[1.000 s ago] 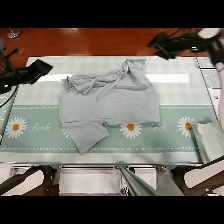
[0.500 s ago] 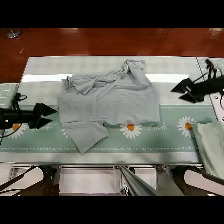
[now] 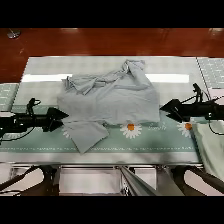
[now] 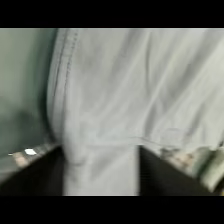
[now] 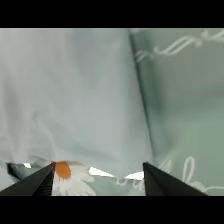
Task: Fold the shirts.
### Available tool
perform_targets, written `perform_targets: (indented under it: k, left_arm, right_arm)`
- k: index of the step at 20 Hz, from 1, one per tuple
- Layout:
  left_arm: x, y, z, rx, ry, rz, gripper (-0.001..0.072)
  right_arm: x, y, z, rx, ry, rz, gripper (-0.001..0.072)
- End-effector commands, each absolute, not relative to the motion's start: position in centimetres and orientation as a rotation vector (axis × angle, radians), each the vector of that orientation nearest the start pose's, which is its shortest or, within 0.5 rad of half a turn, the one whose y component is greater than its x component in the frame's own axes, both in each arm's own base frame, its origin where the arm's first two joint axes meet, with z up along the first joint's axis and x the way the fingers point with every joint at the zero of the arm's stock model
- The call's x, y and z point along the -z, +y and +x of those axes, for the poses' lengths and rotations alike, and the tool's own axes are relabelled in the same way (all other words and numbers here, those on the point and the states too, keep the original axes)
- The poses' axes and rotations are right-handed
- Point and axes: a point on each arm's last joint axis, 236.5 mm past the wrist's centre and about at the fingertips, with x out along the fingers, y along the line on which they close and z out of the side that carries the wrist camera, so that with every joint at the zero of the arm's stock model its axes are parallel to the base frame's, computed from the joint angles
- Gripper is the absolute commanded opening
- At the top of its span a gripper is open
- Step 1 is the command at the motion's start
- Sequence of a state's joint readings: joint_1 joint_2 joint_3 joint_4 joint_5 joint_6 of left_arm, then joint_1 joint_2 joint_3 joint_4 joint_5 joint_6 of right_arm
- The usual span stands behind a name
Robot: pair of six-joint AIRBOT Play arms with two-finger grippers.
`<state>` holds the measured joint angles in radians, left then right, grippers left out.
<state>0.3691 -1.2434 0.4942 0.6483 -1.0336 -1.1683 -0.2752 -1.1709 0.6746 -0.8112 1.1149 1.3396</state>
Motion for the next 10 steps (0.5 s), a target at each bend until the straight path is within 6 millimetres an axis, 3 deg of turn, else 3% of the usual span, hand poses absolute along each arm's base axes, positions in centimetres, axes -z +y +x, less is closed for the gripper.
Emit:
perform_targets:
  k: [1, 5, 10]
  left_arm:
    - [9.2, -8.9, 29.1, 0.256, 1.327, -0.94, 0.002]
    - [7.0, -9.0, 30.6, 0.319, 1.301, -0.92, 0.002]
    - [6.5, -9.0, 31.1, 0.325, 1.29, -0.914, 0.002]
  right_arm:
    - [7.6, 9.0, 27.9, -0.215, 1.482, 0.771, 0.0624]
    - [9.2, 9.4, 29.3, -0.165, 1.467, 0.787, 0.0624]
    - [9.3, 10.1, 31.8, -0.161, 1.422, 0.854, 0.0623]
